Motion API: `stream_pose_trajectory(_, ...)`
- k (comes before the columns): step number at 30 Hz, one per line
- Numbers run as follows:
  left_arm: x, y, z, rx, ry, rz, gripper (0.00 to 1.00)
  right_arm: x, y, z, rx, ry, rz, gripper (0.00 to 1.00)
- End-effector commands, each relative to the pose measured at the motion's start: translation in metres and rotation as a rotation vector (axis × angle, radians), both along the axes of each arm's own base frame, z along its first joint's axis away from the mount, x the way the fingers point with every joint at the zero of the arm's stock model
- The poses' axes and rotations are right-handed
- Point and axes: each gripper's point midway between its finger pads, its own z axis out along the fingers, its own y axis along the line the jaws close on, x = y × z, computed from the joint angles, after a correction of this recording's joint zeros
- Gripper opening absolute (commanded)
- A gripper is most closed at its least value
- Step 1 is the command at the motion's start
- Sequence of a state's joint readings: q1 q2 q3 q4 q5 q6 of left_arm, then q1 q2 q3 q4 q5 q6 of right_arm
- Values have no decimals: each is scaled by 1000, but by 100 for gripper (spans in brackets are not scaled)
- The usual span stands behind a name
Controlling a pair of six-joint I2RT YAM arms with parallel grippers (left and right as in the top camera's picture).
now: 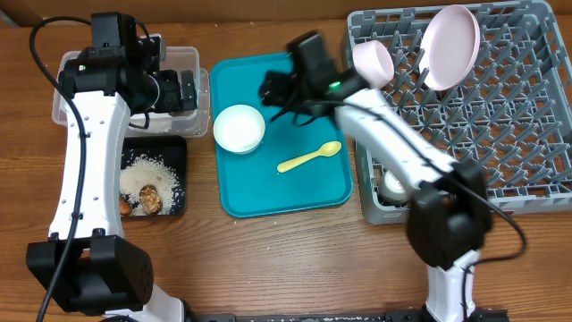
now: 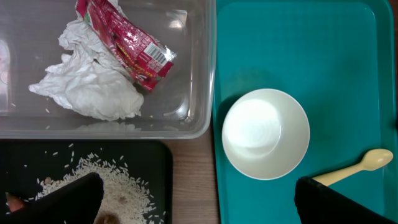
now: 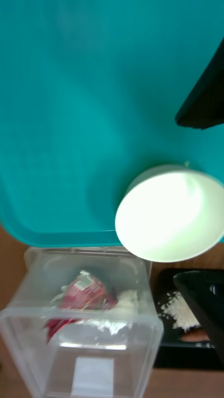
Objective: Sort waste into correct bins and load items into the dishwasher
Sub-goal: 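Move the right gripper left and grasp the white bowl rim, then carry the white bowl right and lower it into the dish rack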
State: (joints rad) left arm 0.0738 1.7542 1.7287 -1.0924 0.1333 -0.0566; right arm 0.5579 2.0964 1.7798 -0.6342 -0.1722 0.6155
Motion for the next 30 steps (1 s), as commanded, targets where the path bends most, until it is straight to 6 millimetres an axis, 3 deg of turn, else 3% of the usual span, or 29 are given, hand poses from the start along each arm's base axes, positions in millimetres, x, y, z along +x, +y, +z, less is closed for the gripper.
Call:
stream_pose_trajectory(1,3,1,13,6,-35,7,100,-3,19,-50,-34,63,-34,69)
stream_pose_trajectory(7,3,1,13,6,-35,7,100,-15,31,-100,-77,138,-31,50)
stream_pose_trajectory(10,3,1,13,6,-35,7,100,-17,29,-111,-90,159,-34,44)
stream_pose_trajectory(14,3,1,13,6,-35,7,100,-19,23,-115,-118,169,-45,37)
stream_pose_trajectory(28,3,1,13,6,-35,7,100,-12,1,-107,-142,199,-76,37)
stream_pose_trajectory(30,3,1,13,5,-35,8,100,-13,0,-107,-143,201,-75,28)
